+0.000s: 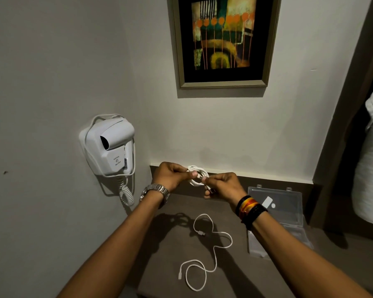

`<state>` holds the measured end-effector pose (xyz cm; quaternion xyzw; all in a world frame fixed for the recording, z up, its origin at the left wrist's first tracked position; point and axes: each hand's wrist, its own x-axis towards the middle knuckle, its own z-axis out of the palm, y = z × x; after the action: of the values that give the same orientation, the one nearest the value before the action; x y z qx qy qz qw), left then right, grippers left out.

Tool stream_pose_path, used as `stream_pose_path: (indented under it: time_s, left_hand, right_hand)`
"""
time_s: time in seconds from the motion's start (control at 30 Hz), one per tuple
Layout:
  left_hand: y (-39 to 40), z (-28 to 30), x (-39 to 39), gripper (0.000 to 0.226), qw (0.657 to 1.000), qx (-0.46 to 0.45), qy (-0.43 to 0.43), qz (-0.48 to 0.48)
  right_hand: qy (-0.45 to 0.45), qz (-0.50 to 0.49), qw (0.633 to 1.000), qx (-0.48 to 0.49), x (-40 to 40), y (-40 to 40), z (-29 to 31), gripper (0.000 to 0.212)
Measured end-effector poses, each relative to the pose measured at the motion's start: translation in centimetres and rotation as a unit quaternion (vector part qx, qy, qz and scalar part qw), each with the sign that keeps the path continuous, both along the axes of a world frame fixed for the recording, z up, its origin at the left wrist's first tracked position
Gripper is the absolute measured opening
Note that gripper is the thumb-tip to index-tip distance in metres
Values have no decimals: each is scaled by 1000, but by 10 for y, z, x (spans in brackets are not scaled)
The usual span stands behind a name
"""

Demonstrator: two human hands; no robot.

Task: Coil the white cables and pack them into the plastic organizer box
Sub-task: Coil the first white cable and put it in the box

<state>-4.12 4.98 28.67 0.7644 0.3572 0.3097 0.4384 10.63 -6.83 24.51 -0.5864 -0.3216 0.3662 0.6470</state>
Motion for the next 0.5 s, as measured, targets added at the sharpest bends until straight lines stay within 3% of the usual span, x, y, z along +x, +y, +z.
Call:
stream_pose_path:
  time_s: [0.2,0.33,0.5]
  left_hand:
    - [-7,-11,4,20,994,70,58,53]
    - [-15,-14,3,35,996,33,-44,-70]
    - [-22,-19,1,47,984,84,-57,-143]
  right_hand:
    - [15,18,1000,3,-1,-6,-1,22]
    - [26,-12,1000,6,4,-13,0,17]
    - [19,-46,999,-15,12,-21,1,16]
